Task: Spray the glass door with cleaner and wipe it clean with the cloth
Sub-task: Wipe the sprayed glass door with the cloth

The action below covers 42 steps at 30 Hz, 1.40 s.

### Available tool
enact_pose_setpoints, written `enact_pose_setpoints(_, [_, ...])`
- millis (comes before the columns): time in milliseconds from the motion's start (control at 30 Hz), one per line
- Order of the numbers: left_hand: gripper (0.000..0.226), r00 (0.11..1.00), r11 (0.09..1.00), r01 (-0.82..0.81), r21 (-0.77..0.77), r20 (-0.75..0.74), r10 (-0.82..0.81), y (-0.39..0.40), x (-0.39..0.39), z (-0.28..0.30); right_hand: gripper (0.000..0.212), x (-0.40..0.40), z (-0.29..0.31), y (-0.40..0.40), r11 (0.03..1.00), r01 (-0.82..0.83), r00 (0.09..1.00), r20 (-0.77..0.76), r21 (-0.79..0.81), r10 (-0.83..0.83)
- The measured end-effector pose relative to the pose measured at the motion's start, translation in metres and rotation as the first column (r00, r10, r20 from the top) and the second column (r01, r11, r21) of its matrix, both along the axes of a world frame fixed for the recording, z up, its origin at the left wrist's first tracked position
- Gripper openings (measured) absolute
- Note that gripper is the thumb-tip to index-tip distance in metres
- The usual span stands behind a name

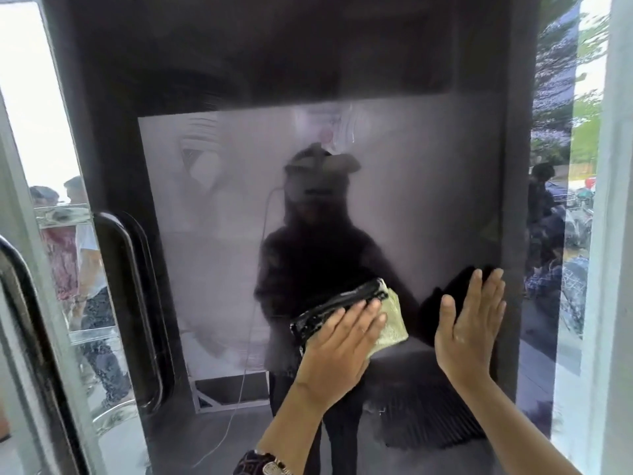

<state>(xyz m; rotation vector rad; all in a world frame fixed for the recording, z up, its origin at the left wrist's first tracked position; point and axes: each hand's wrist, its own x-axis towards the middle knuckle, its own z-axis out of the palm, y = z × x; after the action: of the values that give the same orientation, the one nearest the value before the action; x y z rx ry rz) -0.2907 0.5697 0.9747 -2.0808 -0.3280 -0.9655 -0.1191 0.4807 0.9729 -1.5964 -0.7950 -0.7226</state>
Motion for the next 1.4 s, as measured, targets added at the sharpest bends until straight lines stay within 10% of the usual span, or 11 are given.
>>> enact_pose_setpoints(167, [0.044, 0.971, 0.986, -0.076, 0.147, -0.214, 0.107, 0.027, -0.059, -0.029, 0.062, -0.014, -0.005, 0.002, 0.999, -0.034, 0.999, 0.020, -0.030, 0.035])
enact_pose_setpoints(433, [0.048, 0.962, 0.977, -0.183, -0.112, 0.182, 0.201, 0.057, -0.137, 0.000, 0.063, -0.025, 0.008, 0.005, 0.998, -0.049, 0.999, 0.019, -0.046, 0.050])
enact_pose_setpoints(733, [0.053, 0.702, 0.945, -0.103, -0.311, 0.650, 0.290, 0.049, -0.089, 0.020, 0.062, -0.007, 0.004, 0.002, 0.999, 0.001, 0.999, 0.038, -0.033, 0.000])
enact_pose_setpoints(1400, [0.042, 0.987, 0.999, -0.011, -0.037, 0.158, 0.016, 0.010, -0.004, -0.114, 0.056, 0.011, -0.089, 0.000, 1.000, 0.027, 0.998, 0.053, -0.012, -0.026])
